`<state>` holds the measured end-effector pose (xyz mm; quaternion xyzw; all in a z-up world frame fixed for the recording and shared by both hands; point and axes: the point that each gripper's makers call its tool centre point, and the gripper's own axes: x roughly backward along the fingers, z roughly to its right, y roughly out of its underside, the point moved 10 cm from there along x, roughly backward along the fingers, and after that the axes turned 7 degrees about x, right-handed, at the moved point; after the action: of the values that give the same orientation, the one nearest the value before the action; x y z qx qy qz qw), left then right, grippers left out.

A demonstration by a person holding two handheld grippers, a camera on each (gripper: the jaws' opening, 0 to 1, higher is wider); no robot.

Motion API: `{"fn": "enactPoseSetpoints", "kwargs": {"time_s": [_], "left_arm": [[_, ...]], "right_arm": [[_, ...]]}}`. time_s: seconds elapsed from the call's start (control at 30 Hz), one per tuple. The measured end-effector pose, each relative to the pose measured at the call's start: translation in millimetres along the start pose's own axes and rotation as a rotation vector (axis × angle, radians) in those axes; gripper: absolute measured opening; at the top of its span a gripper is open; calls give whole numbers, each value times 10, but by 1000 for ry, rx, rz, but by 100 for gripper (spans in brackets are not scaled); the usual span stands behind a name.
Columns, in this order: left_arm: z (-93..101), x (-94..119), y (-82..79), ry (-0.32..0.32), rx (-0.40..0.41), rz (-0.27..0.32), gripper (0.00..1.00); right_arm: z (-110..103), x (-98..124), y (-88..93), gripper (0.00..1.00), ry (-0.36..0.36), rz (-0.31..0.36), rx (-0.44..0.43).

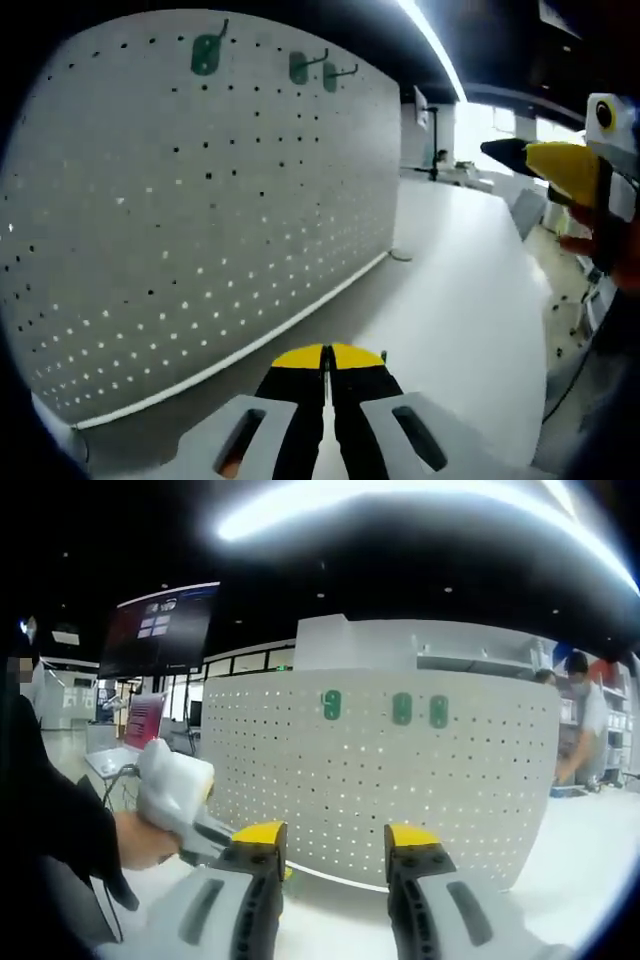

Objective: Insert the hook assembly into the mounting plate slot until the hook locks in place.

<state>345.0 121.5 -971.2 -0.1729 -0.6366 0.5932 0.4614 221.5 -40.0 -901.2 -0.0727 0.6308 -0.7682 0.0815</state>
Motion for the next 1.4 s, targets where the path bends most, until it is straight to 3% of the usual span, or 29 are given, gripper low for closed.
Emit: {"fn": "enactPoseSetpoints", "kwargs": {"time_s": [0.33, 0.7, 1.4], "left_arm": [[40, 266, -244, 63, 56, 120, 1], [83, 546, -383, 113, 95, 211, 1], [347, 748, -459, 207, 83, 255, 1]], "right_arm": [[-95, -31, 8, 33, -36, -11, 57], [-262, -42, 11, 27, -101, -15, 49], [-447, -37, 19, 13, -171, -32, 78]]}}
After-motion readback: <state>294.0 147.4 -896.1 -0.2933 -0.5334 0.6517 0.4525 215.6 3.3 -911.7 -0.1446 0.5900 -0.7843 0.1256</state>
